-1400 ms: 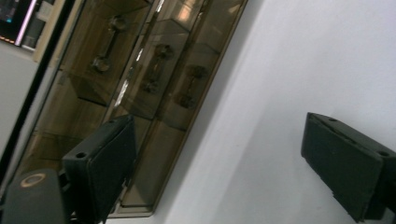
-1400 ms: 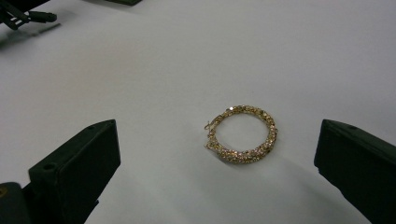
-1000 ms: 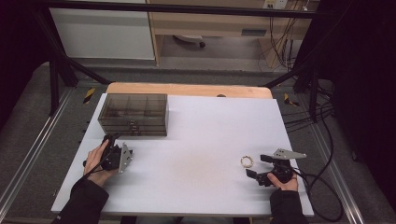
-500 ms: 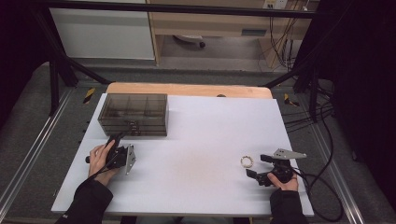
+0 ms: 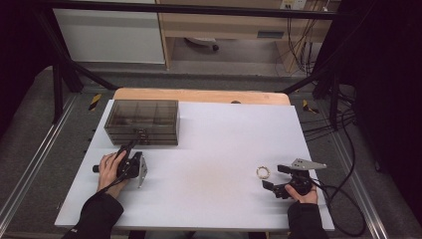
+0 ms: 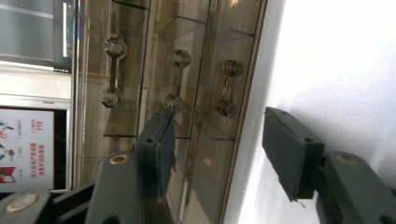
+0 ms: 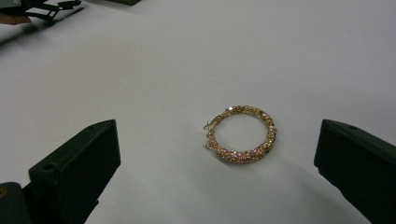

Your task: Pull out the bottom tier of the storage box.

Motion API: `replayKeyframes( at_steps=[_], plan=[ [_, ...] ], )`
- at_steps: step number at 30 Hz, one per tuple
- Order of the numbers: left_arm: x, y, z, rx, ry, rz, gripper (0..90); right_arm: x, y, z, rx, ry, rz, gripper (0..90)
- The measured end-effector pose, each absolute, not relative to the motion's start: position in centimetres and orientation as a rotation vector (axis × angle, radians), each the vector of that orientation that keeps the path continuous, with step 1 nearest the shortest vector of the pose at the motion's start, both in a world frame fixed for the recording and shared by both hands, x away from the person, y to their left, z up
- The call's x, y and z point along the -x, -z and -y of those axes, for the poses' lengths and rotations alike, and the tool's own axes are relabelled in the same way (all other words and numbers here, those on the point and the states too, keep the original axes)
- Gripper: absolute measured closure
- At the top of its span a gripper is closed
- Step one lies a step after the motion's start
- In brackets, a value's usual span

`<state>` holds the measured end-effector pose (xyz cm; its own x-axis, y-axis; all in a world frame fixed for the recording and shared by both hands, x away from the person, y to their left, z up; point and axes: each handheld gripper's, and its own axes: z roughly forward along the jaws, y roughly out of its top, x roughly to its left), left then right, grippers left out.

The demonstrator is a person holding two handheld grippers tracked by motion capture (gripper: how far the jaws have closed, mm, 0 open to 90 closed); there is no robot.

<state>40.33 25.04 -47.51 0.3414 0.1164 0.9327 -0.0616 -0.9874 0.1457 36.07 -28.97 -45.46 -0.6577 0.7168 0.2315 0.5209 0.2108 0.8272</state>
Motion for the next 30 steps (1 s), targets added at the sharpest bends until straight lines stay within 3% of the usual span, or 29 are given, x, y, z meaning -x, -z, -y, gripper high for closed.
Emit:
replayKeyframes(
  at_steps=[30],
  plan=[
    [-41.6,49.0,-24.6,-2.451,-1.84,0.123,66.5,-36.1,45.5,29.0,-1.182,-1.425,-2.278,0.9]
  ],
)
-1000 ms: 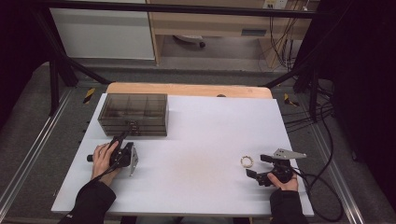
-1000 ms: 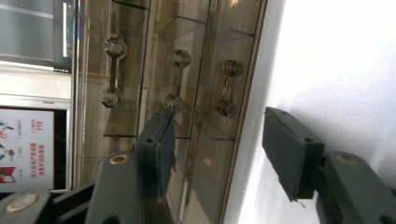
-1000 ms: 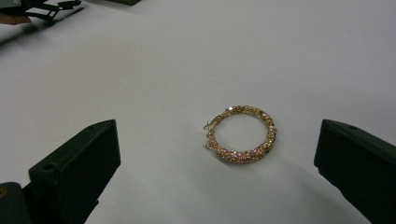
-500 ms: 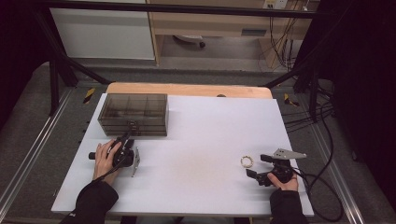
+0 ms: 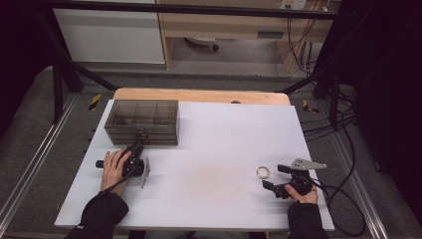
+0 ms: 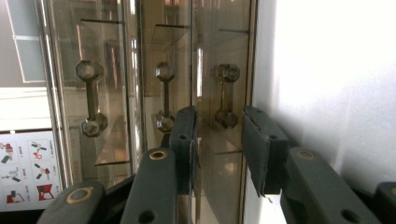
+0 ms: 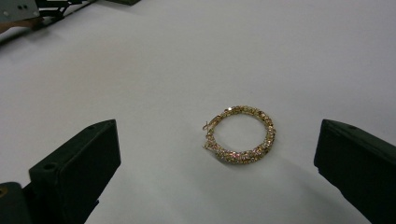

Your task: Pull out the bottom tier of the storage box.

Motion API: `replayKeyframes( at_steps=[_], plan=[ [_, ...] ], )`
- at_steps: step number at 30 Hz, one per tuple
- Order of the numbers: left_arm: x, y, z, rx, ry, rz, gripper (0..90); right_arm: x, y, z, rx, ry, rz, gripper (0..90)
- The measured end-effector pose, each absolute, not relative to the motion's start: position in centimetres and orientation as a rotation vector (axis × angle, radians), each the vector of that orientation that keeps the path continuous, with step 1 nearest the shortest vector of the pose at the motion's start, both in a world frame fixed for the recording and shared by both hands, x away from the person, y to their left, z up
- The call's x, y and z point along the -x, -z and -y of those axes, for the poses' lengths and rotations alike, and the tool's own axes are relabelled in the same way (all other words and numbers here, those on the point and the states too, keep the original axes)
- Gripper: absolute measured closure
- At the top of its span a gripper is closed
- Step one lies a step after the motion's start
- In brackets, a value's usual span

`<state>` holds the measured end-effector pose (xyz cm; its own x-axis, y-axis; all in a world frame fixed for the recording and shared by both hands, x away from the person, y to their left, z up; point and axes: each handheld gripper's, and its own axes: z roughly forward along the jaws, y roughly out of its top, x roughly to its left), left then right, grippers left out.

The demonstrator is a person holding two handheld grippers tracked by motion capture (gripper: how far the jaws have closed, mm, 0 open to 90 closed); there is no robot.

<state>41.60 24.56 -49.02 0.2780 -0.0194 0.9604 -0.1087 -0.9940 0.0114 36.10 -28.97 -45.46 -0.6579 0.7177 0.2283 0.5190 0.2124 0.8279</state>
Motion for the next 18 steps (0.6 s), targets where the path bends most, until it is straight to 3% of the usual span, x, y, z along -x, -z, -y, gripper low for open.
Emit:
replayKeyframes(
  at_steps=[18],
  plan=[
    [-42.12,49.9,-24.27,-2.463,-1.888,0.205,79.1,-36.12,45.5,28.95,-1.179,-1.422,-2.281,0.9]
  ],
)
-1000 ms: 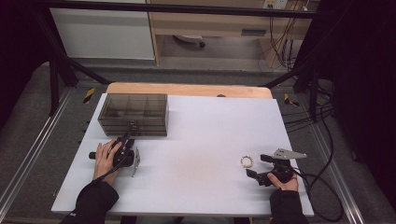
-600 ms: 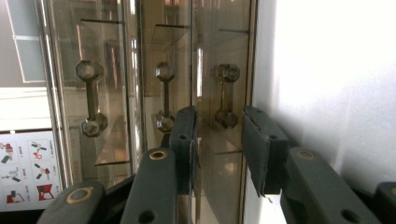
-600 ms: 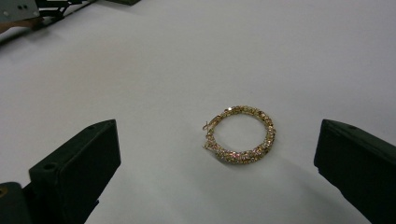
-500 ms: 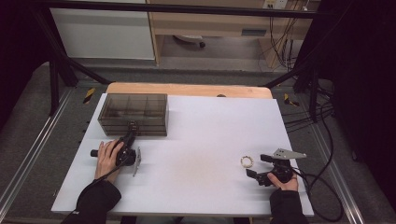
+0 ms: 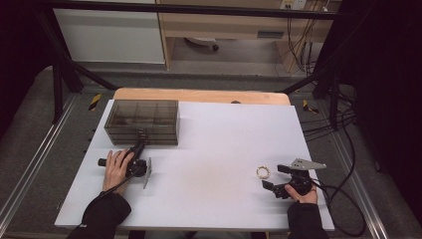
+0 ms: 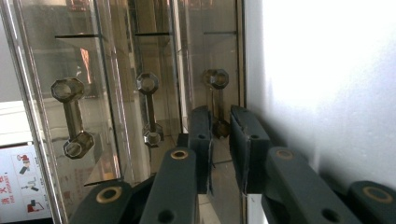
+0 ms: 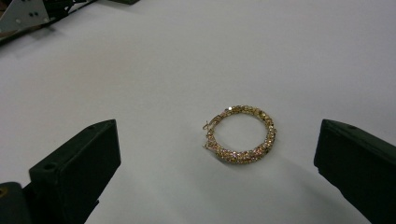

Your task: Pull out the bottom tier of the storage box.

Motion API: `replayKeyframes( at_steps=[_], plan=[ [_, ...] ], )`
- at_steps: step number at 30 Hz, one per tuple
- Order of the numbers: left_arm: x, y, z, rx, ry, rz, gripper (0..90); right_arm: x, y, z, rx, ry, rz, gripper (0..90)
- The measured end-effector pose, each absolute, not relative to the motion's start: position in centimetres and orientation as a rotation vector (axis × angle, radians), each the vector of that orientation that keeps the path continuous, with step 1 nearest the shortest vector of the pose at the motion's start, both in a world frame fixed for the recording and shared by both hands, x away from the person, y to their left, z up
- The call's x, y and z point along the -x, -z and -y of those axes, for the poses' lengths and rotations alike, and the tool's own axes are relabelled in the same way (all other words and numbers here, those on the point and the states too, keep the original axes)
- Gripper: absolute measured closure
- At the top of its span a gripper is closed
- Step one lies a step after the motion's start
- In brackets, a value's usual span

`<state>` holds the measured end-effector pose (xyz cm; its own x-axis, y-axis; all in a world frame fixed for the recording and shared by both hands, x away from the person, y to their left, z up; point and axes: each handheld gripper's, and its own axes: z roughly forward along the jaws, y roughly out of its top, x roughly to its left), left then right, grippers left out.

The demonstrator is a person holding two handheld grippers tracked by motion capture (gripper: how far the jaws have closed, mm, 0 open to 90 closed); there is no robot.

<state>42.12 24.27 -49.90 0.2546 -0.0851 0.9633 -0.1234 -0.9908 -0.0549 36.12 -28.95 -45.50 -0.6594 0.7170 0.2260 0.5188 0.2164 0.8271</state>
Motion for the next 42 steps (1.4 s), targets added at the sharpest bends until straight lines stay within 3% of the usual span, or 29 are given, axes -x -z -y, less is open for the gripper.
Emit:
replayKeyframes(
  at_steps=[42],
  plan=[
    [-41.38,49.82,-24.51,-2.458,-1.884,0.24,80.8,-36.12,45.49,28.96,-1.177,-1.422,-2.281,0.9]
  ],
)
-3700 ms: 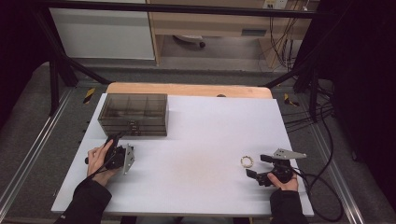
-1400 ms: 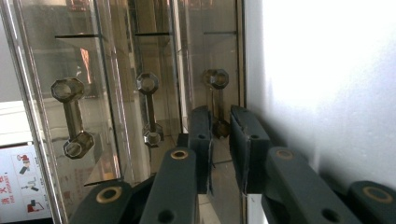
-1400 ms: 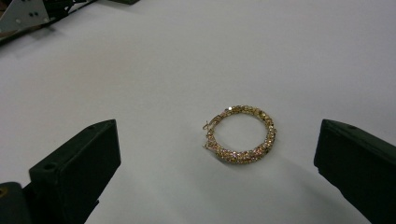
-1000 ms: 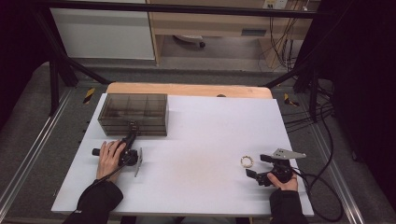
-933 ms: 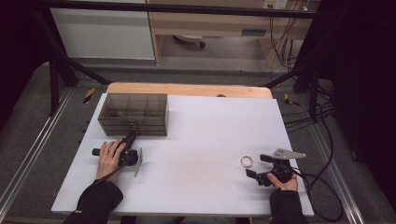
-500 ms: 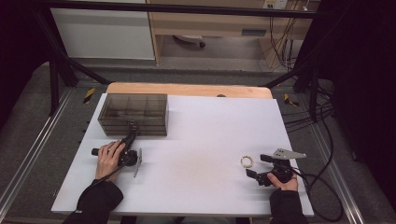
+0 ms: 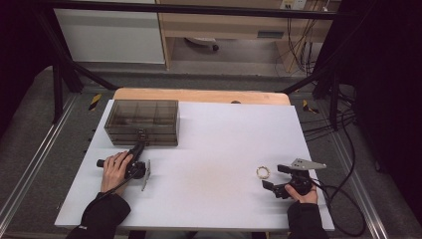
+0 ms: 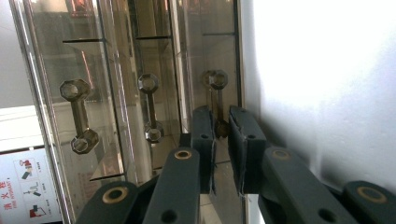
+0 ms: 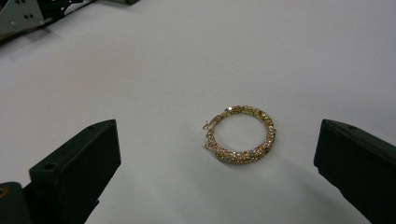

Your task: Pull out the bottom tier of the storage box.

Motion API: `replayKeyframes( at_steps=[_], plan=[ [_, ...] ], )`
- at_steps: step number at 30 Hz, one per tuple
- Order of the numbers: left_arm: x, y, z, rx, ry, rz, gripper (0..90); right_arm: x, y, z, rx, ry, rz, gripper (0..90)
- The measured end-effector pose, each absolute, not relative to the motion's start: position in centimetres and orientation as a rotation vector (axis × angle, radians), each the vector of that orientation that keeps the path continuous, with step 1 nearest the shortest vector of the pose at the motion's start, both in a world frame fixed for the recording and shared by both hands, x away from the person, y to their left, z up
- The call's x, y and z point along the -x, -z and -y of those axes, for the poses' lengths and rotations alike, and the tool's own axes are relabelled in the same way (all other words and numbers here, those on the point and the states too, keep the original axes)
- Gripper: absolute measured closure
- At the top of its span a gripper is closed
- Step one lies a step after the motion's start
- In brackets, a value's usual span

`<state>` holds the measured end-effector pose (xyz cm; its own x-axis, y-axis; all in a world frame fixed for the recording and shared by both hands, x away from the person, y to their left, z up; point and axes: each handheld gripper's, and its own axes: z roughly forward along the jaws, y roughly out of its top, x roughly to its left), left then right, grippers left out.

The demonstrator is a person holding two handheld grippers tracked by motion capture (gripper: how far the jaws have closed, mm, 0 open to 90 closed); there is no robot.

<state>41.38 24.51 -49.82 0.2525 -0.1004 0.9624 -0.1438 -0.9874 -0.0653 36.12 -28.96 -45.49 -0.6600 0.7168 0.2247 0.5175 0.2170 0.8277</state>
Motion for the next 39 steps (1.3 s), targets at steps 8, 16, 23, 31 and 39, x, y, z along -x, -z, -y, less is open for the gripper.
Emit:
replayKeyframes(
  at_steps=[8,16,23,31,39],
  plan=[
    [-41.22,49.77,-24.48,-2.46,-1.87,0.223,80.3,-36.12,45.49,28.95,-1.177,-1.421,-2.281,0.9],
    [-41.22,49.34,-24.53,-2.433,-1.852,0.195,70.1,-36.1,45.47,28.94,-1.18,-1.425,-2.28,0.9],
    [-41.59,49.05,-24.39,-2.444,-1.813,0.176,64.1,-36.12,45.49,28.96,-1.176,-1.42,-2.282,0.9],
    [-42.07,49.08,-24.71,-2.474,-1.799,0.159,64.3,-36.16,45.52,28.95,-1.176,-1.419,-2.282,0.9],
    [-42.0,48.9,-24.82,-2.468,-1.794,0.155,68.5,-36.12,45.49,28.96,-1.176,-1.422,-2.281,0.9]
  ],
)
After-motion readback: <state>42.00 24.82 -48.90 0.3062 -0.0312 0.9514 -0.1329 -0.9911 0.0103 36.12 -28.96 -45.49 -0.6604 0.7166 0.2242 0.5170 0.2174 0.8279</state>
